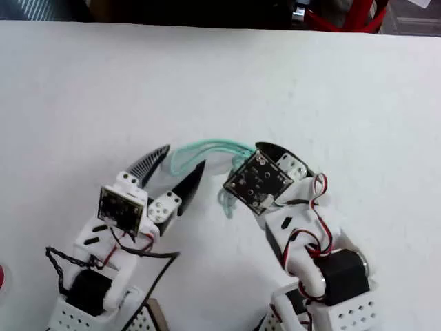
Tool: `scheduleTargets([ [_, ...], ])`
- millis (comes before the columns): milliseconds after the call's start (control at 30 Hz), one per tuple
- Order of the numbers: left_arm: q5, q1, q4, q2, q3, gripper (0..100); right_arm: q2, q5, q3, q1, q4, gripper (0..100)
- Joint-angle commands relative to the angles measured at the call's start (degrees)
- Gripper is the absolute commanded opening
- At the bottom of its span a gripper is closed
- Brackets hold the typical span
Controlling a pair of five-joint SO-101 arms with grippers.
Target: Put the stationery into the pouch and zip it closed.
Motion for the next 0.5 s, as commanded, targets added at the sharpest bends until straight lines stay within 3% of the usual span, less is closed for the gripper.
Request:
scheduleTargets([
  [0,1.76,-4.53,-0.09,-1.10,-2.64,23,-0.66,-1.23,0.70,0.40,-1.36,1.8],
  [200,5.80,-8.57,3.78,-1.10,-2.81,26,-0.75,-4.04,0.62,-1.19,-1.27,1.8],
  [467,7.91,-19.74,5.27,-1.10,-2.99,28,-0.66,-4.04,0.00,-1.19,-1.01,1.8],
])
